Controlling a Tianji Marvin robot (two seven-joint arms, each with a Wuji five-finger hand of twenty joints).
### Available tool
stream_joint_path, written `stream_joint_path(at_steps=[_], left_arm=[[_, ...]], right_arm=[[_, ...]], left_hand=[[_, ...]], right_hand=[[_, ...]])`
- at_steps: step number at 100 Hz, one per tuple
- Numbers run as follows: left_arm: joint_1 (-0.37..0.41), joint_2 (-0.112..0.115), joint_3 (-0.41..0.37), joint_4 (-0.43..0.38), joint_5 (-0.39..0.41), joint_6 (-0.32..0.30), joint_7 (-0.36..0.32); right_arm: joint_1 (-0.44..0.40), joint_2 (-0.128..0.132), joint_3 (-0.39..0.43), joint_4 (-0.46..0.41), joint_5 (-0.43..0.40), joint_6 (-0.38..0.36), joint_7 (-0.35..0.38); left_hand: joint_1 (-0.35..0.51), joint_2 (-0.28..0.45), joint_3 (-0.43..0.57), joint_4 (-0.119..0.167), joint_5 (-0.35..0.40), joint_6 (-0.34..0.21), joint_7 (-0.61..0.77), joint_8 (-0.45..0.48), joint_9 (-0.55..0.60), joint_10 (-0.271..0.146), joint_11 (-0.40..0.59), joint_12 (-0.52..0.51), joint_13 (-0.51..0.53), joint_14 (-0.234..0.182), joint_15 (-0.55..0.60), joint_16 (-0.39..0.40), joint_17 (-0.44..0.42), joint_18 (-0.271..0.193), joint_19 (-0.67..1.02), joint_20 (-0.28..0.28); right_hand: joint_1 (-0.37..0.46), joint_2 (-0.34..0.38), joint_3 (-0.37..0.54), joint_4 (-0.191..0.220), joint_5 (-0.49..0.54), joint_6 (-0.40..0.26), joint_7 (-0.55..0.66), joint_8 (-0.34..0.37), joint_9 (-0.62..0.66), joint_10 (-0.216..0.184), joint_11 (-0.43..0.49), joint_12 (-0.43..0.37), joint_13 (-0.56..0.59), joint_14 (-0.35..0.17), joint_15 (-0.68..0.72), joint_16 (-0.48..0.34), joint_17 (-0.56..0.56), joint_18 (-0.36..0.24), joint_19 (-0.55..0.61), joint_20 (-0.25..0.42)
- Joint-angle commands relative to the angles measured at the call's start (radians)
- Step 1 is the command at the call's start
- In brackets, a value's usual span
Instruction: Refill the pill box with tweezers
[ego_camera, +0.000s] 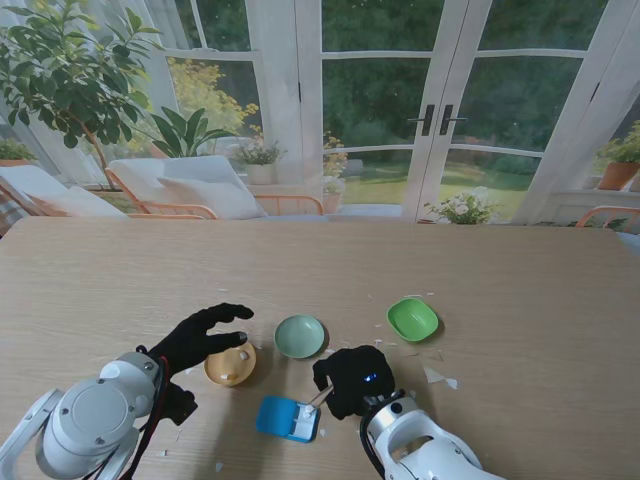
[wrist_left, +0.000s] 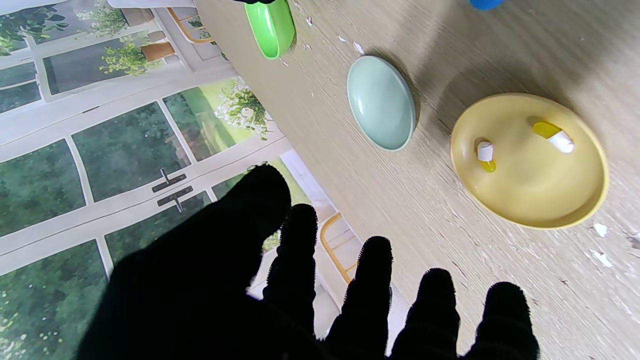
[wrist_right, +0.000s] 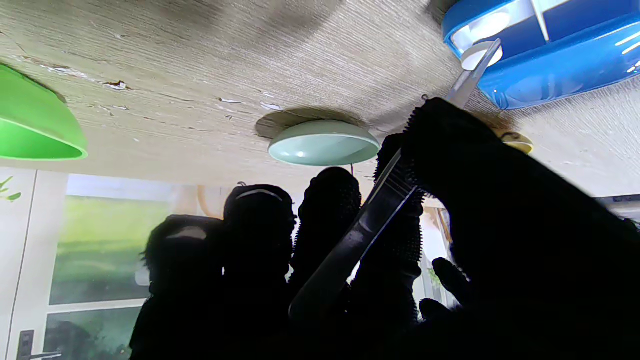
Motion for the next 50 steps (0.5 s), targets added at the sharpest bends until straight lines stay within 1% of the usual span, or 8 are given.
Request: stream_joint_path(at_steps=[1, 28, 50], left_arm=[[0.004, -0.001, 0.002, -0.009, 0.002, 0.001, -0.015], [0.002, 0.0, 0.004, -0.009, 0.003, 0.005, -0.016], [0.002, 0.0, 0.004, -0.009, 0.005, 0.003, -0.016]], right_arm=[[-0.005, -0.004, -0.004, 0.003, 0.006, -0.002, 0.011], [-0.001, -0.003, -0.009, 0.007, 0.015, -0.012, 0.017], [-0.002, -0.001, -0.01, 0.006, 0.013, -0.018, 0.023]], left_hand=[[0.002, 0.009, -0.02, 0.029, -0.03, -0.042, 0.009, -0.011, -0.008, -0.047, 0.005, -0.001, -0.024, -0.026, -0.015, -0.008, 0.006, -0.031, -0.022, -0.012], [0.004, 0.008, -0.02, 0.03, -0.03, -0.041, 0.009, -0.011, -0.009, -0.045, 0.005, -0.002, -0.024, -0.025, -0.015, -0.008, 0.006, -0.03, -0.022, -0.012], [0.003, 0.009, -0.02, 0.03, -0.031, -0.042, 0.009, -0.011, -0.008, -0.047, 0.005, -0.002, -0.024, -0.025, -0.015, -0.009, 0.006, -0.031, -0.023, -0.013]], right_hand=[[0.037, 0.059, 0.014, 0.041, 0.07, -0.059, 0.074, 0.017, 0.009, -0.015, 0.023, 0.009, 0.003, 0.007, 0.019, 0.011, -0.006, -0.015, 0.06, 0.024], [0.031, 0.055, 0.012, 0.04, 0.064, -0.058, 0.068, 0.014, 0.005, -0.016, 0.02, 0.009, 0.0, 0.006, 0.018, 0.011, -0.007, -0.016, 0.059, 0.024], [0.012, 0.041, 0.008, 0.039, 0.016, -0.041, 0.032, -0.012, -0.013, -0.015, 0.004, 0.005, -0.013, 0.006, 0.01, 0.01, -0.016, -0.021, 0.052, 0.023]])
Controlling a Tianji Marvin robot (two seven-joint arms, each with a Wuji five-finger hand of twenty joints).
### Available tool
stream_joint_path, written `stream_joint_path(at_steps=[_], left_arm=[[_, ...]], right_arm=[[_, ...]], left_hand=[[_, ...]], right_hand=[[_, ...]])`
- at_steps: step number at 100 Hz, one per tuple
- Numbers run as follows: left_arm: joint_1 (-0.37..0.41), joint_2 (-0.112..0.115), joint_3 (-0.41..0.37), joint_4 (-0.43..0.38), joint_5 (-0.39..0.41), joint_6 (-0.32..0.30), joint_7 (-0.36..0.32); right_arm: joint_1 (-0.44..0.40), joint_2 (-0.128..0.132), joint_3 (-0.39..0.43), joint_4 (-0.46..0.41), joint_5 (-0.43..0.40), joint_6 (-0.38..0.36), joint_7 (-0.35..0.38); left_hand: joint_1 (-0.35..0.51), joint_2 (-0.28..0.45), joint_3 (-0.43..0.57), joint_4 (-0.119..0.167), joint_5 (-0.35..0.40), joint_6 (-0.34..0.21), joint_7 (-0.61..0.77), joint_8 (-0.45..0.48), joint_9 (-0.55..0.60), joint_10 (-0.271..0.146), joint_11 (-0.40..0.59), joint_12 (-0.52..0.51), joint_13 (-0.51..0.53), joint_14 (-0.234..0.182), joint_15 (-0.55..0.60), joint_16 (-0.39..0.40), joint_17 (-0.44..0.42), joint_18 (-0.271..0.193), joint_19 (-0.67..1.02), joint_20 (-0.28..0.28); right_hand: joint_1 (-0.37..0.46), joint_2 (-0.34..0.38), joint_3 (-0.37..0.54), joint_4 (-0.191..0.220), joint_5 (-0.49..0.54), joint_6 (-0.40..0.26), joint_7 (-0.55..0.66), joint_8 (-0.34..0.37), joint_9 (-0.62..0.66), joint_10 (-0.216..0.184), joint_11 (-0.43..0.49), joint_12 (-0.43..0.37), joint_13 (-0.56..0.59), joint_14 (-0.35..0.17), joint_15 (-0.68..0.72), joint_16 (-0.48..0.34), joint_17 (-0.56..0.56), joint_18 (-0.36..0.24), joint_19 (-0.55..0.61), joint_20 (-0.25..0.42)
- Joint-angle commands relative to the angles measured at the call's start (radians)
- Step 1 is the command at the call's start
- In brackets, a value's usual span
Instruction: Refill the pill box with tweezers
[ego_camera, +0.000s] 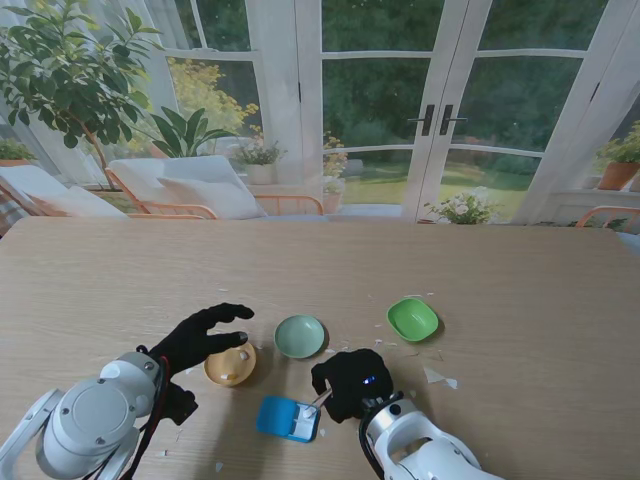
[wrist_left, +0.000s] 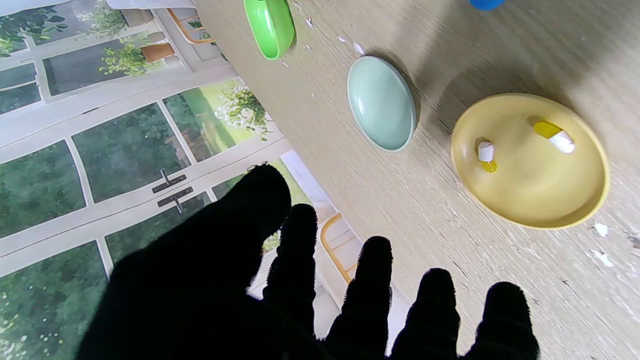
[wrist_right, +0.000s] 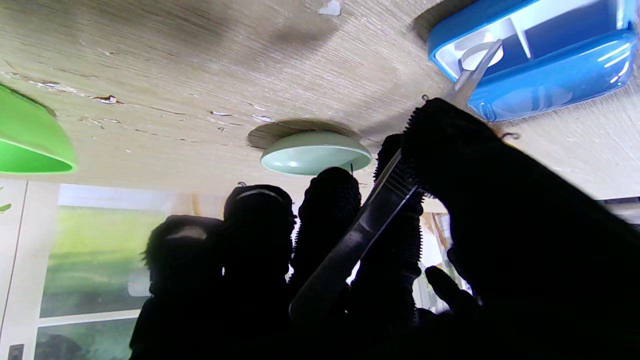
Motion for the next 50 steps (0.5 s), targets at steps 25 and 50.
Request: stream_joint_path(at_steps=[25, 50], left_arm=[[0.005, -0.001, 0.001, -0.01, 0.002, -0.001, -0.015], [0.004, 0.0, 0.002, -0.009, 0.002, -0.002, -0.015]], right_arm=[[-0.012, -0.002, 0.007, -0.009, -0.008, -0.008, 0.023], [-0.015, -0.002, 0.011, -0.011, -0.009, -0.012, 0.02]], left_hand=[[0.003, 0.009, -0.02, 0.03, -0.032, -0.04, 0.008, -0.012, -0.009, -0.046, 0.004, -0.002, -0.024, -0.027, -0.015, -0.01, 0.006, -0.031, -0.023, -0.013], [0.002, 0.008, -0.019, 0.03, -0.032, -0.04, 0.009, -0.011, -0.011, -0.046, 0.005, -0.001, -0.024, -0.026, -0.015, -0.01, 0.006, -0.031, -0.023, -0.014]], right_hand=[[-0.012, 0.024, 0.004, 0.037, -0.03, -0.016, 0.017, -0.009, -0.033, -0.014, -0.012, 0.001, -0.025, 0.004, 0.002, 0.01, -0.022, -0.027, 0.043, 0.023], [-0.022, 0.022, 0.006, 0.038, -0.046, -0.012, 0.013, -0.006, -0.039, -0.013, -0.017, -0.003, -0.032, 0.003, -0.004, 0.01, -0.027, -0.029, 0.039, 0.024]])
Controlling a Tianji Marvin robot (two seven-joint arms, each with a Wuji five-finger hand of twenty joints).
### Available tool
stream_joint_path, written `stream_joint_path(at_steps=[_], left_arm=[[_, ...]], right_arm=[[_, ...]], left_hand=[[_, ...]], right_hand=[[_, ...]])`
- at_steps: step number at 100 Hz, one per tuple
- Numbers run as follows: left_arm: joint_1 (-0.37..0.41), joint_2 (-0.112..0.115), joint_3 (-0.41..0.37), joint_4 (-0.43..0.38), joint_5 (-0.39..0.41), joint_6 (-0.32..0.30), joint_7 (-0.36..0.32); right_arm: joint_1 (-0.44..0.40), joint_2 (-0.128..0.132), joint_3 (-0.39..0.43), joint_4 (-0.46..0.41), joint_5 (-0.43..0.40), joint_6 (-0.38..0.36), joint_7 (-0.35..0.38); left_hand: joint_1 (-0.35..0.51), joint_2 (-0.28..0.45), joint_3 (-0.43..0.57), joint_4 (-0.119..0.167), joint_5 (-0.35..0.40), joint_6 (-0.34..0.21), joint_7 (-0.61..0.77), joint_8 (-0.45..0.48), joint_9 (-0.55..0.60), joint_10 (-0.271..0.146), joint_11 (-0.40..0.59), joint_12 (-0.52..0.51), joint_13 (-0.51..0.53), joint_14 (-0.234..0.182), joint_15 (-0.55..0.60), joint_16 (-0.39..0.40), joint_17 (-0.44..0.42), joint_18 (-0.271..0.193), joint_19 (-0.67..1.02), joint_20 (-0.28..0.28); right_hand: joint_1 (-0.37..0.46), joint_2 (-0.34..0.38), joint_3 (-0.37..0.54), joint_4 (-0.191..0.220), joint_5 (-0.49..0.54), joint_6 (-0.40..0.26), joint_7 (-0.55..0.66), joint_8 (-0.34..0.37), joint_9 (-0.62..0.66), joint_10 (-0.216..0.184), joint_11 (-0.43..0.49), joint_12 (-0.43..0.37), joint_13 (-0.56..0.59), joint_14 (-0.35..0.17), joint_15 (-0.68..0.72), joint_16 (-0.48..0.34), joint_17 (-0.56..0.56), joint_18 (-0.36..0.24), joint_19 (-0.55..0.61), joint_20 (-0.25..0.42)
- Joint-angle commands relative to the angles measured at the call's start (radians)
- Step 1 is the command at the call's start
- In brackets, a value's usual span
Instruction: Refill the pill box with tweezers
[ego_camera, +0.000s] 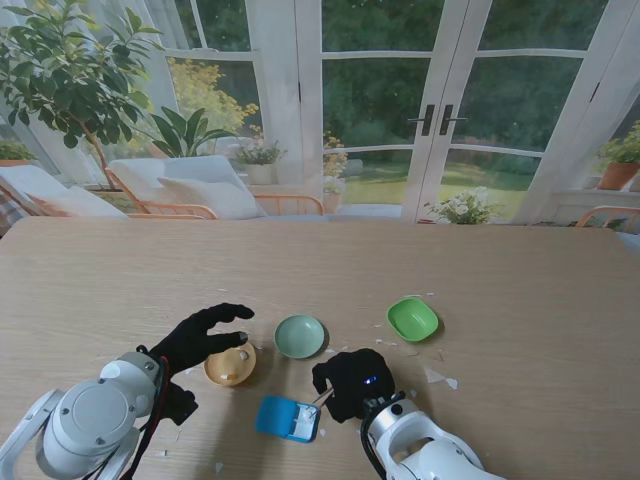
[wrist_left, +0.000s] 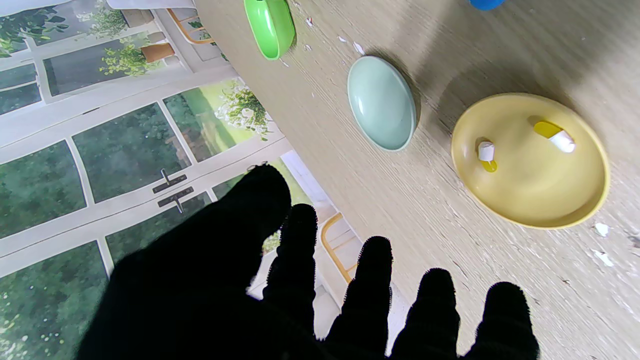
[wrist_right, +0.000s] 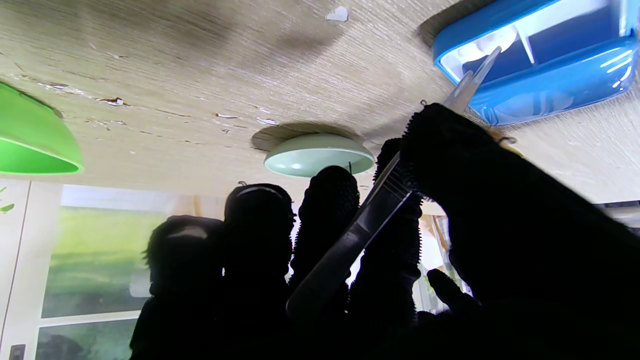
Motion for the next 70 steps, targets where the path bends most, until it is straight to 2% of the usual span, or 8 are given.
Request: stream_joint_path(at_steps=[1, 21, 35, 50, 70], left_arm=[[0.003, -0.001, 0.002, -0.008, 0.001, -0.001, -0.015], [0.004, -0.001, 0.001, -0.008, 0.001, -0.002, -0.013], [0.005, 0.0, 0.001, -0.009, 0.003, -0.006, -0.015], [0.012, 0.001, 0.002, -0.013, 0.019, -0.025, -0.015], [0.017, 0.001, -0.003, -0.01, 0.04, -0.054, -0.008]], right_arm=[[-0.008, -0.004, 0.0, -0.007, -0.001, -0.005, 0.011], [-0.006, -0.009, 0.003, -0.011, 0.018, -0.006, -0.013], [0.025, -0.018, -0.012, -0.009, 0.056, 0.007, -0.025], [0.101, -0.037, -0.061, 0.027, 0.123, 0.042, -0.06], [0.245, -0.074, -0.159, 0.12, 0.226, 0.088, -0.111]], left_hand=[[0.003, 0.008, -0.019, 0.03, -0.032, -0.04, 0.008, -0.011, -0.011, -0.048, 0.005, -0.001, -0.024, -0.026, -0.015, -0.01, 0.006, -0.031, -0.023, -0.014], [0.003, 0.008, -0.018, 0.03, -0.03, -0.04, 0.009, -0.011, -0.01, -0.046, 0.005, -0.001, -0.024, -0.026, -0.015, -0.01, 0.007, -0.031, -0.023, -0.014], [0.002, 0.009, -0.019, 0.029, -0.03, -0.04, 0.009, -0.011, -0.012, -0.048, 0.004, -0.002, -0.024, -0.027, -0.016, -0.011, 0.007, -0.031, -0.024, -0.015], [0.002, 0.009, -0.02, 0.03, -0.025, -0.039, 0.009, -0.011, -0.012, -0.048, 0.004, -0.002, -0.024, -0.027, -0.016, -0.012, 0.007, -0.031, -0.024, -0.016], [0.002, 0.006, -0.017, 0.031, -0.021, -0.038, 0.008, -0.011, -0.013, -0.047, 0.001, -0.005, -0.024, -0.031, -0.018, -0.016, 0.006, -0.03, -0.026, -0.018]], right_hand=[[-0.021, 0.005, 0.007, 0.038, -0.008, -0.012, 0.014, -0.003, -0.01, -0.013, -0.004, -0.002, -0.015, 0.003, 0.005, 0.01, -0.012, -0.029, 0.039, 0.024], [-0.023, 0.017, 0.003, 0.04, 0.005, -0.025, 0.018, 0.001, -0.01, -0.01, -0.002, -0.002, -0.016, 0.005, 0.004, 0.011, -0.012, -0.029, 0.039, 0.025], [-0.026, 0.027, -0.004, 0.042, 0.005, -0.026, 0.016, 0.0, -0.011, -0.007, -0.003, -0.002, -0.017, 0.01, 0.001, 0.011, -0.015, -0.028, 0.037, 0.026], [-0.019, 0.024, -0.006, 0.045, 0.009, -0.023, 0.018, 0.002, -0.011, -0.004, -0.002, -0.002, -0.018, 0.012, 0.0, 0.011, -0.018, -0.024, 0.037, 0.027], [-0.016, 0.021, -0.004, 0.045, 0.012, -0.02, 0.019, 0.002, -0.01, -0.003, -0.002, -0.002, -0.017, 0.014, 0.0, 0.011, -0.018, -0.022, 0.038, 0.03]])
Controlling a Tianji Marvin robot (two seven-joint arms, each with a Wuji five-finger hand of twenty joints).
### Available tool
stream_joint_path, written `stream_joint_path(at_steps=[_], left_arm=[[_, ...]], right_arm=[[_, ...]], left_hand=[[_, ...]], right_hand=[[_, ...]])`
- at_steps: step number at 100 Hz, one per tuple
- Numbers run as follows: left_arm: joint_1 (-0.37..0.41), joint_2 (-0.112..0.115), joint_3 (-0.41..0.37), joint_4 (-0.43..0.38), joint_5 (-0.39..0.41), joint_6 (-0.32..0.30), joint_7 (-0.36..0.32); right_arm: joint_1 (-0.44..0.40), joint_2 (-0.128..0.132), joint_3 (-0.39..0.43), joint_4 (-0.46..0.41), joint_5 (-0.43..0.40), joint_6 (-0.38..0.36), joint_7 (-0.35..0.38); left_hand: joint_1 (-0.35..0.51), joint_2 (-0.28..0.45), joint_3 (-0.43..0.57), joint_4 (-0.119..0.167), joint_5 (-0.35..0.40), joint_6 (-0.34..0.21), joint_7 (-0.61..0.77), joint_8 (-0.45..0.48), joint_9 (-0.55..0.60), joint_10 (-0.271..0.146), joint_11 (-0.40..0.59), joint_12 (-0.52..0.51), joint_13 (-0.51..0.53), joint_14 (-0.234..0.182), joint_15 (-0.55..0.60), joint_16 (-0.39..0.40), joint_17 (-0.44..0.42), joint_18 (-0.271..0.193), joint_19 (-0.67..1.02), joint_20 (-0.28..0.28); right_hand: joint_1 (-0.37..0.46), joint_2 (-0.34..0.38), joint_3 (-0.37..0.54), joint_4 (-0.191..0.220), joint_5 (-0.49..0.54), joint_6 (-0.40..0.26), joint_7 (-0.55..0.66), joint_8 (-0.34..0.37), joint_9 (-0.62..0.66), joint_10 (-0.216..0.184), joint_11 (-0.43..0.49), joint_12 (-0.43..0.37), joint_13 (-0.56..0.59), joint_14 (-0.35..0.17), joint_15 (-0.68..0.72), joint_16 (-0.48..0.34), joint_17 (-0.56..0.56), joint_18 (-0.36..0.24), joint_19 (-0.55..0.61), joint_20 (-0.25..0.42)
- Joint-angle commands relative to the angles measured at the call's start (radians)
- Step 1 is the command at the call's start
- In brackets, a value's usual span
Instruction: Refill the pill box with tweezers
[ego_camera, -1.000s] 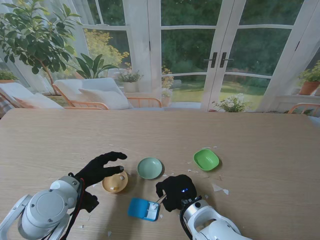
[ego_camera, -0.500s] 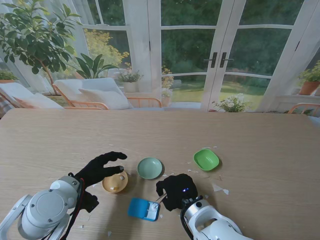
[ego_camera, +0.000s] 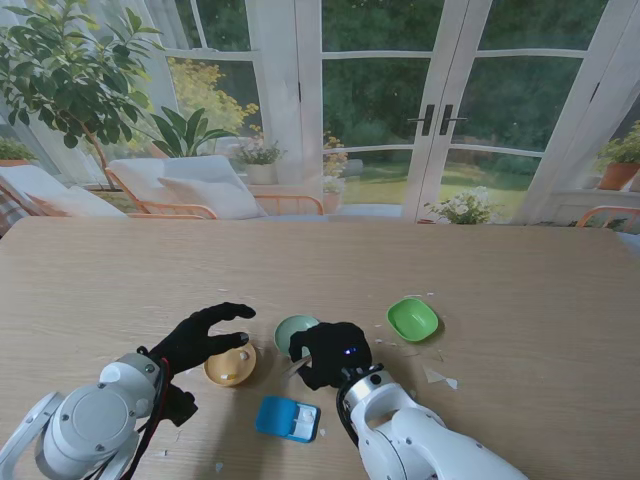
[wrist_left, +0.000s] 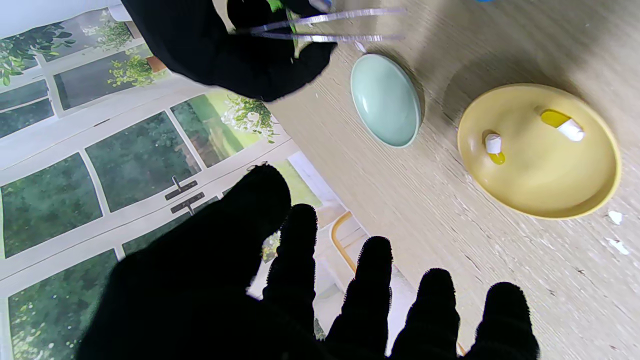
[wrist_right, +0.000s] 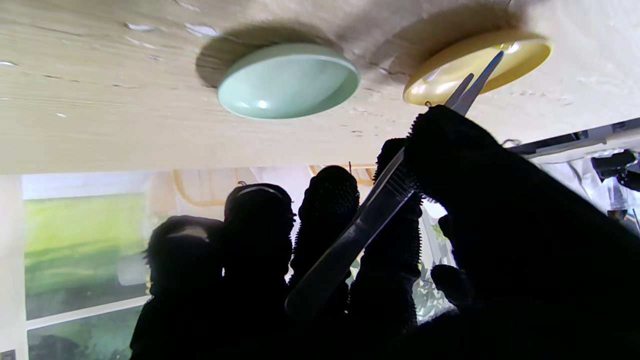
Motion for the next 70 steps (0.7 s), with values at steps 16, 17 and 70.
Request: stream_joint_path(at_steps=[16, 17, 70], left_arm=[[0.007, -0.001, -0.011, -0.005, 0.002, -0.021, -0.01], [0.006, -0.001, -0.012, -0.004, 0.001, -0.021, -0.011], [-0.001, -0.001, -0.026, -0.001, -0.002, -0.021, -0.013]], right_arm=[[0.153, -0.066, -0.09, 0.099, 0.087, 0.043, -0.007], [0.161, -0.069, -0.095, 0.105, 0.093, 0.045, -0.008], [0.366, -0.184, -0.284, 0.331, 0.257, 0.099, -0.044]], left_hand=[[-0.001, 0.003, -0.014, 0.03, -0.019, -0.041, 0.006, -0.012, -0.013, -0.049, -0.002, -0.007, -0.022, -0.038, -0.022, -0.023, 0.008, -0.034, -0.034, -0.019], [-0.001, 0.004, -0.014, 0.03, -0.019, -0.042, 0.006, -0.012, -0.014, -0.051, -0.003, -0.008, -0.022, -0.038, -0.022, -0.024, 0.008, -0.034, -0.035, -0.02], [-0.001, 0.004, -0.015, 0.029, -0.018, -0.042, 0.002, -0.01, -0.019, -0.055, -0.001, -0.008, -0.021, -0.039, -0.024, -0.045, 0.013, -0.036, -0.046, -0.046]], right_hand=[[-0.005, 0.009, 0.003, 0.044, 0.015, -0.023, 0.02, 0.003, -0.012, -0.003, -0.001, -0.001, -0.018, 0.013, 0.002, 0.011, -0.012, -0.022, 0.039, 0.032], [-0.005, 0.009, 0.004, 0.044, 0.015, -0.023, 0.02, 0.003, -0.012, -0.003, -0.001, -0.001, -0.018, 0.013, 0.002, 0.011, -0.012, -0.022, 0.039, 0.032], [-0.011, 0.004, -0.001, 0.045, 0.013, -0.008, 0.022, 0.005, -0.009, -0.003, 0.008, 0.006, -0.014, 0.012, 0.013, 0.015, -0.01, -0.025, 0.047, 0.037]])
